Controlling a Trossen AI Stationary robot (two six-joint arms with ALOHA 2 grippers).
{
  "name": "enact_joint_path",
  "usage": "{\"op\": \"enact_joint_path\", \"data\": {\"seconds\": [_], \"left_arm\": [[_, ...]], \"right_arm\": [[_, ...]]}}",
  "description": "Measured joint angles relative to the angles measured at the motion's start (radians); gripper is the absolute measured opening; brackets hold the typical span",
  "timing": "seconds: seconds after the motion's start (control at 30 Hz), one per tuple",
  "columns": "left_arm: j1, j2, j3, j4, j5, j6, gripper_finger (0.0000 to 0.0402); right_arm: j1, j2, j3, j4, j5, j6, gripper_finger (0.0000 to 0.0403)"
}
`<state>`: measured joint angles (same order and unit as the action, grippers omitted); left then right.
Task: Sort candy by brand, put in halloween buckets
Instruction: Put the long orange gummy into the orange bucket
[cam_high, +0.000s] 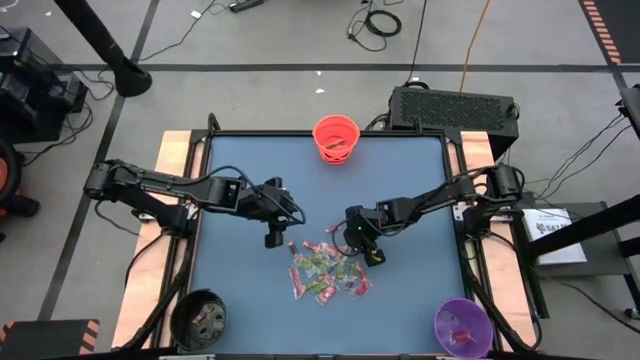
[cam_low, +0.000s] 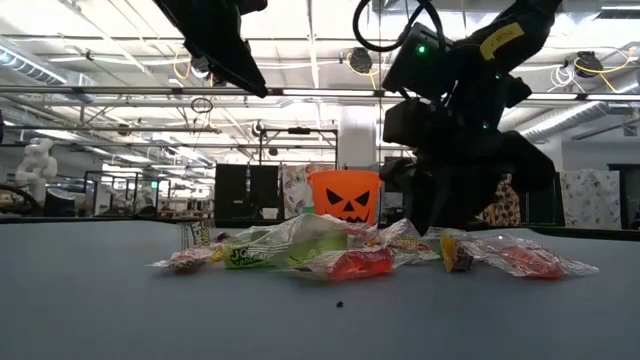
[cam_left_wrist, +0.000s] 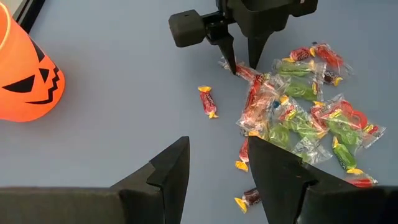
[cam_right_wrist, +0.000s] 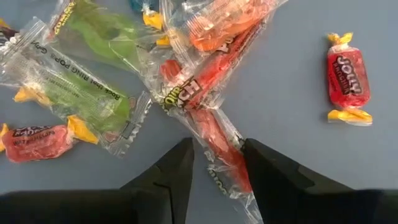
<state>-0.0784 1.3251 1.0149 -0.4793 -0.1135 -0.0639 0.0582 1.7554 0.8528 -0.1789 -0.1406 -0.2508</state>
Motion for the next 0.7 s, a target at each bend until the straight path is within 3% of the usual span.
{"op": "enact_joint_path", "data": {"seconds": [0.47,0.7], "left_arm": [[0.0,0.0,0.0,0.0,0.0,-0.001,0.0168],[0.0,0.0,0.0,-0.002,0.0,0.0,0.0168]], "right_arm": [[0.001,-0.001,0.01,-0.024,0.004,0.079,0.0026],[0.005,-0.061,0.101,-0.286,0.018,0.115,0.0012]]}}
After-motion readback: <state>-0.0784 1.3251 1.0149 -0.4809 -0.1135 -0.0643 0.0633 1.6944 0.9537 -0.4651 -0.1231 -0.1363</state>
